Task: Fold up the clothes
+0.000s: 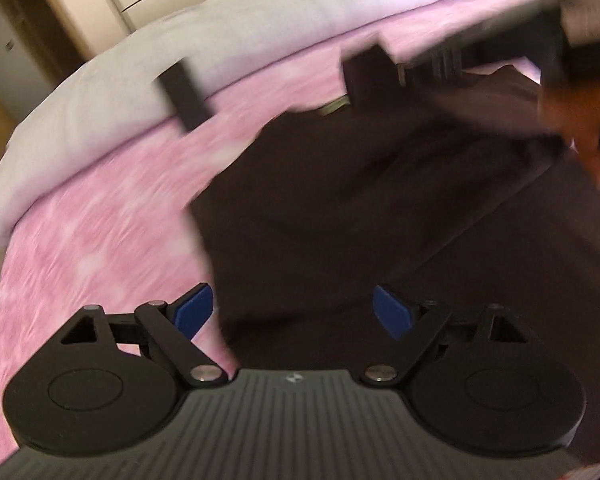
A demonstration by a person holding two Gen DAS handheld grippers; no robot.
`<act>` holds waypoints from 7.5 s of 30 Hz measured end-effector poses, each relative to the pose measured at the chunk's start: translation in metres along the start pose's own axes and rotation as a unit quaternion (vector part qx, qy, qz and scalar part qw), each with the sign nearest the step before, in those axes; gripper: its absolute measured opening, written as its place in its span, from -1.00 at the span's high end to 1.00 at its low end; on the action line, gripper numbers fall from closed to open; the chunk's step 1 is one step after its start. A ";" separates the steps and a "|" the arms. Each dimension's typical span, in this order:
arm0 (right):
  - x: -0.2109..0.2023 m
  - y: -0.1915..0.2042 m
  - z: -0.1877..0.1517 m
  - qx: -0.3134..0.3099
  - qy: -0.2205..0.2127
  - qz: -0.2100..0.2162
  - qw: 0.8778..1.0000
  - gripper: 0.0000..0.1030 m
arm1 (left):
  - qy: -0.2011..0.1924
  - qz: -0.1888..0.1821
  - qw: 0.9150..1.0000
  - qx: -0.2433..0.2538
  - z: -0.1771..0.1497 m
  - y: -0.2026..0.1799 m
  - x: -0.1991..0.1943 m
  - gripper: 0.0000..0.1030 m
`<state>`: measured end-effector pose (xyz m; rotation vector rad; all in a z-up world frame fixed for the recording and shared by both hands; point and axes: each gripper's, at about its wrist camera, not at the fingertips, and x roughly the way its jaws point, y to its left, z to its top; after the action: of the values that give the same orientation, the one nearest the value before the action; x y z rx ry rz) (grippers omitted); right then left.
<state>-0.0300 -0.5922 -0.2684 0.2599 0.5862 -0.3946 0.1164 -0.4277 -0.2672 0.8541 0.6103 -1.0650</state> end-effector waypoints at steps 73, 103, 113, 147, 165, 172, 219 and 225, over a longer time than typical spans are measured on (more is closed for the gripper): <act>-0.037 -0.185 -0.105 0.185 0.142 -0.159 0.959 0.28 | -0.013 -0.056 0.976 -0.210 0.065 0.043 0.116 0.71; -0.140 -0.061 -0.171 0.221 0.263 -0.145 0.928 0.22 | 0.052 -0.084 0.995 -0.014 -0.058 -0.142 -0.033 0.62; -0.189 0.039 -0.202 0.073 0.312 -0.041 0.947 0.02 | 0.027 -0.140 0.960 0.241 -0.146 -0.327 -0.162 0.26; -0.212 0.216 -0.307 -0.323 0.192 0.043 0.926 -0.31 | -0.011 -0.073 0.943 0.324 -0.176 -0.393 -0.148 0.94; -0.245 0.126 -0.355 -0.428 0.192 -0.173 0.866 0.33 | 0.002 -0.066 0.956 0.284 -0.162 -0.389 -0.150 0.94; -0.239 0.103 -0.338 -0.420 0.221 -0.151 0.867 1.00 | 0.007 -0.071 0.954 0.291 -0.154 -0.385 -0.154 0.95; -0.136 -0.026 -0.050 -0.410 0.284 -0.074 0.864 0.96 | 0.039 -0.148 0.979 0.134 0.214 -0.317 -0.031 0.96; -0.079 -0.068 -0.036 -0.399 0.312 -0.055 0.860 0.97 | 0.074 -0.154 0.978 0.118 0.223 -0.315 0.019 0.96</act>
<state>-0.1364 -0.6178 -0.2601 -0.4761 1.3551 -0.1375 -0.1615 -0.6960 -0.2557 1.0761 0.7679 -1.3828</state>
